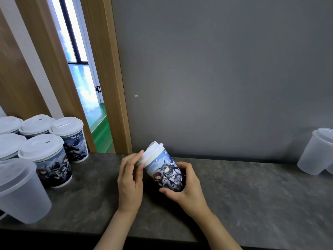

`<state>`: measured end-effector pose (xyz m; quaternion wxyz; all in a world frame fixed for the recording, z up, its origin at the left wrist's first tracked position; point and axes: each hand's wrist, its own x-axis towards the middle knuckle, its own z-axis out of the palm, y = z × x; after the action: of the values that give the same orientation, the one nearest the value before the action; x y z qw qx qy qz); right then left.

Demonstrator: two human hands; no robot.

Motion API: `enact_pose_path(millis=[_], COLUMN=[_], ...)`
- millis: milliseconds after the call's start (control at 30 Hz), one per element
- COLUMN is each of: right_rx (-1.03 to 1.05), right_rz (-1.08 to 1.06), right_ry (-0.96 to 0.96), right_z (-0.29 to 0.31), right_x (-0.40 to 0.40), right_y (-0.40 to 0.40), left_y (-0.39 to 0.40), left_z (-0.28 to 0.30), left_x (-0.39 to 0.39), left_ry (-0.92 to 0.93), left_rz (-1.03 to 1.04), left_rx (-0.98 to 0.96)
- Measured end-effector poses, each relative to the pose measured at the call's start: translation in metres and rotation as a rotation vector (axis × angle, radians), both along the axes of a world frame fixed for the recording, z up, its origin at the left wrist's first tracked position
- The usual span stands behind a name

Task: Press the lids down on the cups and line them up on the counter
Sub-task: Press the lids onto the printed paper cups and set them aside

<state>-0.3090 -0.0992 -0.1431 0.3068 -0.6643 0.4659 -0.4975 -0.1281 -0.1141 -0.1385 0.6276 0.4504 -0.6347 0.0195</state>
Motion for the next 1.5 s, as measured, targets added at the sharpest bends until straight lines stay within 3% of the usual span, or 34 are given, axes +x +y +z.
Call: enact_pose_path(millis=[300,567,833,1133,1500], right_rx=[0.058,0.065,0.077,0.092,0.082], right_rz=[-0.073,-0.282,-0.483,-0.672,-0.826], right_ry=[-0.019,-0.029,-0.033,-0.048,-0.052], right_z=[0.001,-0.004,0.0,-0.002,0.001], right_x=[-0.01,-0.091,-0.201,-0.3,-0.422], right_y=[0.0,0.018,0.042,0.06,0.085], left_y=[-0.002,0.002,0.005,0.01,0.041], left_z=[0.023,0.062,0.068,0.064,0.061], left_x=[-0.017,-0.11,-0.228,-0.339,-0.48], left_ry=[-0.031,-0.319,-0.295,-0.267,-0.229], left_rz=[-0.085,-0.54,-0.759,-0.881,-0.823], left_rx=[0.027,-0.044,-0.012,0.116,0.106])
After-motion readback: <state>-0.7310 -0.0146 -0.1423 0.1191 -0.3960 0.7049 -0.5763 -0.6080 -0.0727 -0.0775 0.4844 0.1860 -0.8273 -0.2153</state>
